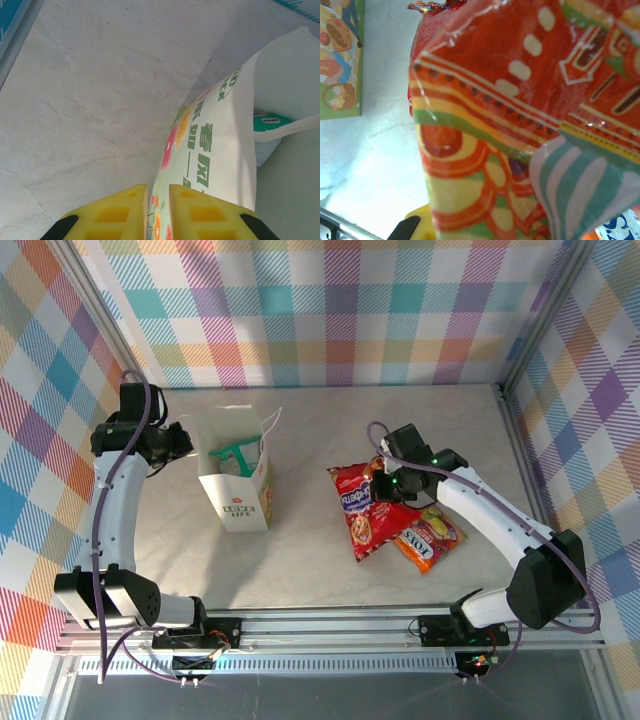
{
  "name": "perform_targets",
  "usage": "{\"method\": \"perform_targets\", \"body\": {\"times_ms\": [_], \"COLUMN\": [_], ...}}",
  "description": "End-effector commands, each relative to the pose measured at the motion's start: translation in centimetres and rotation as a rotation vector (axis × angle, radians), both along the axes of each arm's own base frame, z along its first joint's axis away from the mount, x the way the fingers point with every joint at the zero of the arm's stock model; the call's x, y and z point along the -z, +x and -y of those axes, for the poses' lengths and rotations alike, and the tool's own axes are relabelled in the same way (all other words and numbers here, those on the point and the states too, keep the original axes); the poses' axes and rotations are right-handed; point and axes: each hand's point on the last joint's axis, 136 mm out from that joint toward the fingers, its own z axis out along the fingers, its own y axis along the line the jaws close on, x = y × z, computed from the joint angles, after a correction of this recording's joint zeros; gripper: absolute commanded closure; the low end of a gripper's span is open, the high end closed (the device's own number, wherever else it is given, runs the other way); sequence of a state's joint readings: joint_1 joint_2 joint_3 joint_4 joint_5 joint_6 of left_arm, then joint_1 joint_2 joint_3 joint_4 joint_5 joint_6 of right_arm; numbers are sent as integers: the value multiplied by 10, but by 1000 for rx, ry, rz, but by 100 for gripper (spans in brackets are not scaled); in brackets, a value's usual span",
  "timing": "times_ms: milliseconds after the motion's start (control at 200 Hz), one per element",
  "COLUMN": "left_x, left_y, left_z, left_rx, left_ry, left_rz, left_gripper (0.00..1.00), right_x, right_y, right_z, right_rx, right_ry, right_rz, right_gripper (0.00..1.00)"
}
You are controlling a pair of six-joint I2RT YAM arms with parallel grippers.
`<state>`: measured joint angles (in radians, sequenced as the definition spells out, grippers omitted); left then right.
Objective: Place the snacks into the paper bag
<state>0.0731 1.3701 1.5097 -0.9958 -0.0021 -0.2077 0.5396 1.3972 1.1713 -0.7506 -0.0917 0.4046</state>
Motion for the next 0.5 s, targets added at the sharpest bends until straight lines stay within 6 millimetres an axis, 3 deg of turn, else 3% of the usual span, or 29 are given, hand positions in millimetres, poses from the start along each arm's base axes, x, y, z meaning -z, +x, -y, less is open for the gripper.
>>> {"method": "perform_targets", "body": {"times_ms": [0, 285, 495], "left_x": [-14, -45, -56], "left_y": [-5, -11, -15], "left_z": [4, 25, 34], "left_rx": [27, 93, 123], "left_ry": [11, -77, -110], "left_rz": [18, 99, 105], "left_gripper": [81, 77, 64], "right_x": [-54, -76, -94], "right_y": [10, 15, 19], "right_z": [-13, -19, -20], "right_rx": [-27, -34, -38], "right_ry": [82, 85, 87], "right_rz": [143, 195, 238], "right_gripper": [100, 100, 100]}}
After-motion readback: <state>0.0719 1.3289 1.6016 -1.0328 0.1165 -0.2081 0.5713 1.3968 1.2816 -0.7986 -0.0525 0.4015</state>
